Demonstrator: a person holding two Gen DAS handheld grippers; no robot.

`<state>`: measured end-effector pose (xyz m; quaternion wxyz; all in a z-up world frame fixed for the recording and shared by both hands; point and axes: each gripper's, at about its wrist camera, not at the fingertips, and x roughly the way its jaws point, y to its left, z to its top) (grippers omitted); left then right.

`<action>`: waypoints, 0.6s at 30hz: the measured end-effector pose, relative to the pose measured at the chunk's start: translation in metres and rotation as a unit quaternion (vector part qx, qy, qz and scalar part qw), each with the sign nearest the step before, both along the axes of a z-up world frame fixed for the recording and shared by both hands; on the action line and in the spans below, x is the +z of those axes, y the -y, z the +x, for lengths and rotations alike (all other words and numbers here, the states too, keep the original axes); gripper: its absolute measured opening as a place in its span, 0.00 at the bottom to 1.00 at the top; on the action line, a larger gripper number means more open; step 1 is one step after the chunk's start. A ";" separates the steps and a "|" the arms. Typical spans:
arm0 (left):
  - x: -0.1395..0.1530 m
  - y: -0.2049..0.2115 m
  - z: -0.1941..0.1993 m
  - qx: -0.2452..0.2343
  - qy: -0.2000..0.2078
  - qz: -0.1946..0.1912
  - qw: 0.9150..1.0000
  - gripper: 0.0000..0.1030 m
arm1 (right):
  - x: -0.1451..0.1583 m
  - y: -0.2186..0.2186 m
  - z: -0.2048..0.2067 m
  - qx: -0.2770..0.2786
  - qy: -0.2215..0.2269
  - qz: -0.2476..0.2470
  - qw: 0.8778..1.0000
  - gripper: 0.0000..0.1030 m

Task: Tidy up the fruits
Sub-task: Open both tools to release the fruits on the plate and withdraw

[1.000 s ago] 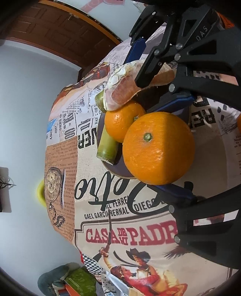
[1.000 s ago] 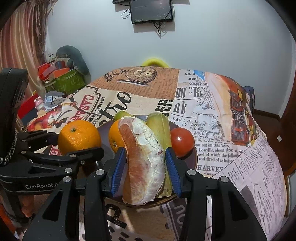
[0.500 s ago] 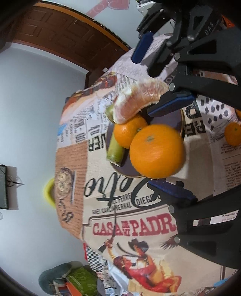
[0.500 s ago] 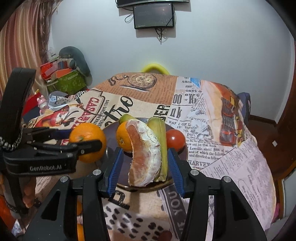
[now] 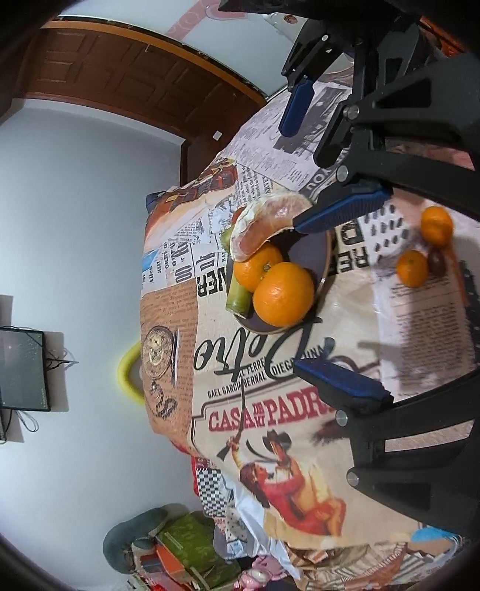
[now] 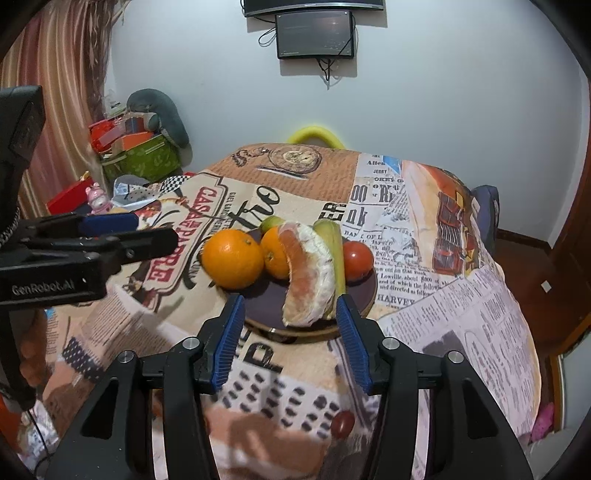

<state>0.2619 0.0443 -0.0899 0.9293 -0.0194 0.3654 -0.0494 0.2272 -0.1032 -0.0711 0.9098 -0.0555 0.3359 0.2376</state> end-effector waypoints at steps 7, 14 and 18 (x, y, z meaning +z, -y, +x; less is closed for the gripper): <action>0.012 0.000 -0.044 0.005 0.011 0.016 1.000 0.70 | 0.005 -0.002 -0.029 0.007 -0.007 0.000 1.000 0.49; 0.007 -0.004 -0.076 0.015 0.009 0.020 1.000 0.79 | 0.001 -0.010 -0.050 0.020 -0.018 -0.008 1.000 0.55; -0.003 -0.006 -0.086 0.019 0.000 0.031 0.999 0.79 | -0.008 -0.015 -0.060 0.030 -0.028 -0.020 0.999 0.55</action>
